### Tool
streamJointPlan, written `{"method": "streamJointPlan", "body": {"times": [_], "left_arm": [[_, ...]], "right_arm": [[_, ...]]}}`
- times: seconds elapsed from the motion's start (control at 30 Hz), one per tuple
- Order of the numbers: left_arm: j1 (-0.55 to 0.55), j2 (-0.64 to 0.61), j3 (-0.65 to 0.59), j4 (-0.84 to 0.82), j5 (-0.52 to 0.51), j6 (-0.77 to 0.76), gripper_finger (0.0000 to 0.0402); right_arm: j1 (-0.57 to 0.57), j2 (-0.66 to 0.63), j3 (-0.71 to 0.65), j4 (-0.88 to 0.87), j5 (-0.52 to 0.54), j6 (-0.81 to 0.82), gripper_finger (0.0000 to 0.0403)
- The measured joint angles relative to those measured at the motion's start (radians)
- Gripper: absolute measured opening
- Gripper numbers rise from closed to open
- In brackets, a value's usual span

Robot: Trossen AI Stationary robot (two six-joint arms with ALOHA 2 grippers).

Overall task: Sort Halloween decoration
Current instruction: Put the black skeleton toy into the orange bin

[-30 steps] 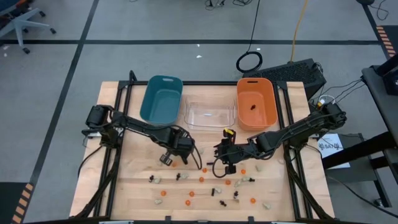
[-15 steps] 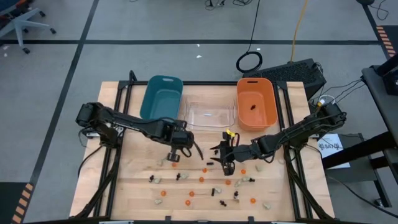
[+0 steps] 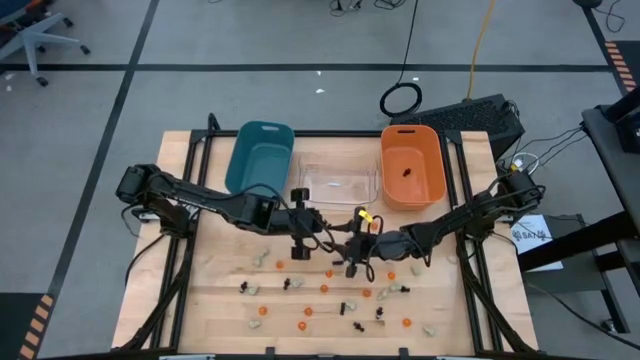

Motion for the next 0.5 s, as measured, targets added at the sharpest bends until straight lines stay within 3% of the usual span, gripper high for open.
{"method": "streamJointPlan", "body": {"times": [0.5], "left_arm": [[0.0,0.001,0.0,0.013,0.002,0.009,0.0011]], "right_arm": [[0.0,0.006,0.0,0.046,0.102,-0.042,0.0166]]}}
